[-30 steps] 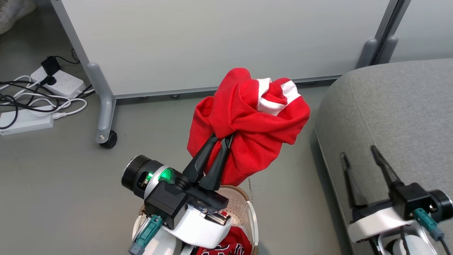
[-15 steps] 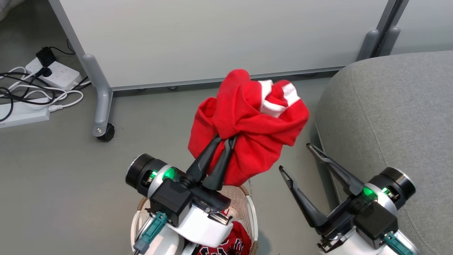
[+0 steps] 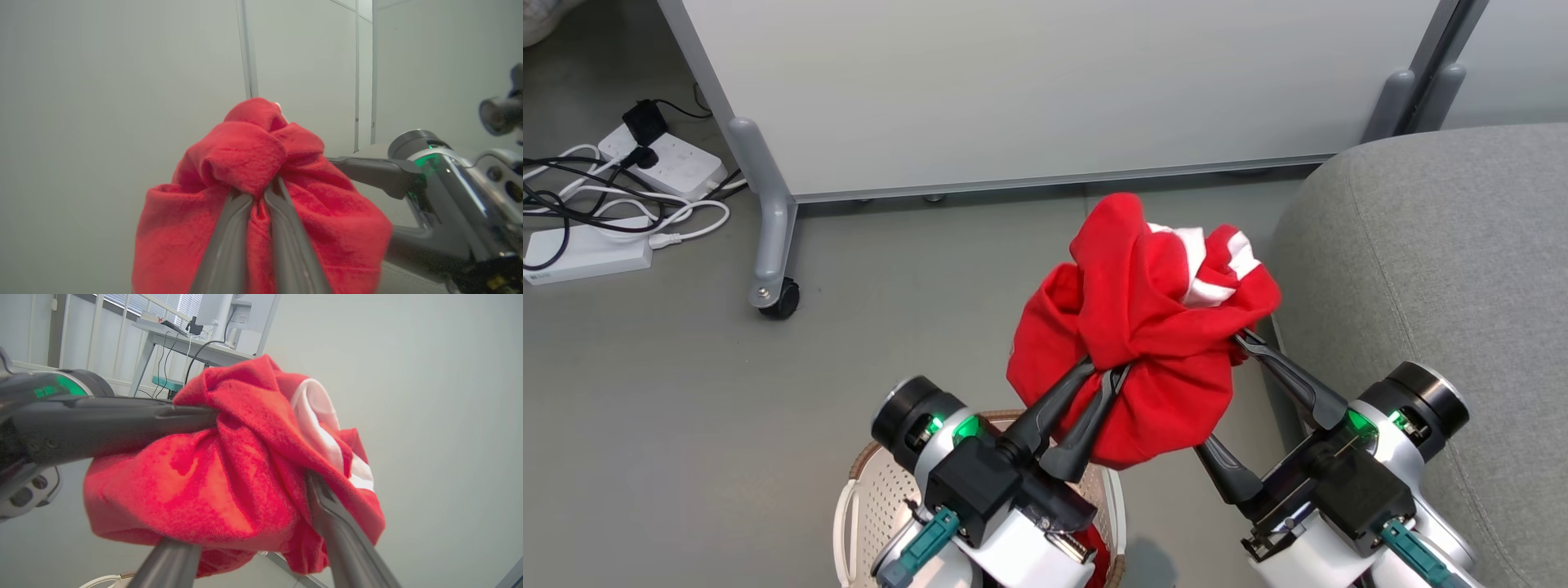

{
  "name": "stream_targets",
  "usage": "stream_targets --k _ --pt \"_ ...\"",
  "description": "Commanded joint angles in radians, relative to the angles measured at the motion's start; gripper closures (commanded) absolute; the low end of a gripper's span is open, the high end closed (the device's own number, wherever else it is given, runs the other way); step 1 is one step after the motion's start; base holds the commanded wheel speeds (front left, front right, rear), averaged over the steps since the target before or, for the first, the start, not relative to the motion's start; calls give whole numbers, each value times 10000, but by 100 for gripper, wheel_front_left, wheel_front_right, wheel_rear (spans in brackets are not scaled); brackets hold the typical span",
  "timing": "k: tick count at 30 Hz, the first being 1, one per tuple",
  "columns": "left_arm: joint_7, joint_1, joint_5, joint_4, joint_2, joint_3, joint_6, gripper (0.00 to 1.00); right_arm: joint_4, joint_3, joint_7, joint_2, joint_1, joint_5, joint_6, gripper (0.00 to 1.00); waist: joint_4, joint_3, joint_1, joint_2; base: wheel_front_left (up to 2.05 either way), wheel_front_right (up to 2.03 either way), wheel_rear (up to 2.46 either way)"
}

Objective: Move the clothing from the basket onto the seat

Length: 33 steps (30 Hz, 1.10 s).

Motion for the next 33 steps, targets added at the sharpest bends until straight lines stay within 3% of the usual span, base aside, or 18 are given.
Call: stream_targets --k 1,7,19,20,21,22,33 --pt "-3 28 -229 126 31 -28 -92 100 52 -28 15 28 -67 -51 0 0 13 -16 0 -1 0 0 0" --pt "-1 -2 -574 686 19 -506 -385 100 258 36 12 209 -88 -67 0 0 98 -93 0 -1 0 0 0" --pt "-3 33 -868 618 20 -988 -402 100 894 553 2 322 -65 285 0 0 204 -302 0 -1 0 0 0" --pt "-3 52 -886 629 22 -1000 -402 100 914 632 2 279 -95 267 0 10 208 -321 0 -1 0 0 0" --pt "-3 68 -894 647 20 -1014 -399 100 924 693 2 252 -114 232 0 64 212 -338 0 -1 0 0 0" --pt "-3 85 -903 661 20 -1026 -397 100 960 737 2 240 -103 223 0 100 217 -351 0 -1 0 0 0" --pt "-3 130 -866 748 30 -987 -268 100 1016 536 2 365 -8 603 0 100 199 -321 0 -1 0 0 0"
